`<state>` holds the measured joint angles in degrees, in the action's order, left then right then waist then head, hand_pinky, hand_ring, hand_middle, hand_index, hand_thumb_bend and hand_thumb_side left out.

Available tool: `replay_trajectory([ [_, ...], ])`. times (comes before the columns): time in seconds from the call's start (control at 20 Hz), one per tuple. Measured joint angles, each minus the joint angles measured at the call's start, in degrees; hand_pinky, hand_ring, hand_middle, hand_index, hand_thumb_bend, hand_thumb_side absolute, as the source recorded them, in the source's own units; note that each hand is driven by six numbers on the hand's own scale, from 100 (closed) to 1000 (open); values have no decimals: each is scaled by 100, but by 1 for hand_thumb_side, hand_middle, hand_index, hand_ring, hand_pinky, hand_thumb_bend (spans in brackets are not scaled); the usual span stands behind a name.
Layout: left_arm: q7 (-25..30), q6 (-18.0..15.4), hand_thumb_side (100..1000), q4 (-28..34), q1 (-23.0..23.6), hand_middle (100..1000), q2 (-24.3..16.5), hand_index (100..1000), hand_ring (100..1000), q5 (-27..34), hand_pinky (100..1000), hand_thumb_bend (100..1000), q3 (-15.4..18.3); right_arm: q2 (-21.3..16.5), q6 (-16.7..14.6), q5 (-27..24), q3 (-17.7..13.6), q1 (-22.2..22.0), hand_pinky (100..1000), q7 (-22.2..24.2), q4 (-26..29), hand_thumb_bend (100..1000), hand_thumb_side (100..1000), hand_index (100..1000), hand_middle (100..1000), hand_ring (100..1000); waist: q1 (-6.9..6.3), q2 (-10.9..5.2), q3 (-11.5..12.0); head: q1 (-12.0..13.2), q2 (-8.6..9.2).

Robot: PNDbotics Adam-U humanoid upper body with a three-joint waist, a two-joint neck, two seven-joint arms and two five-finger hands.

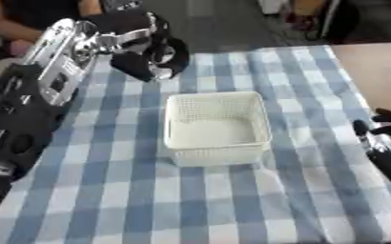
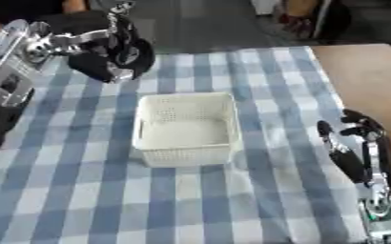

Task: Pick up objects on the table and place them in the box.

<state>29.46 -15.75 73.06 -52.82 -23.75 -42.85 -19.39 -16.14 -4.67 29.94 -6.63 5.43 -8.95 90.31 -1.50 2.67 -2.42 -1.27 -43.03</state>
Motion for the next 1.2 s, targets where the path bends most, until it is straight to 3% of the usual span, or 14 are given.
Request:
replay_trajectory([
  [0.55,-129,-258,658,-524,-185,396,800,453,245,-630,152,100,-127,49,-42,-10,68,45,775,72,0,590,790,836,687,608,63,41,-160,179,56],
  [1.2,-269,-431,661,-890,-154,407,997,461,259,-940,176,100,-171,51,-44,-30,69,47,775,88,0,590,790,836,687,608,69,68,-203,184,58],
])
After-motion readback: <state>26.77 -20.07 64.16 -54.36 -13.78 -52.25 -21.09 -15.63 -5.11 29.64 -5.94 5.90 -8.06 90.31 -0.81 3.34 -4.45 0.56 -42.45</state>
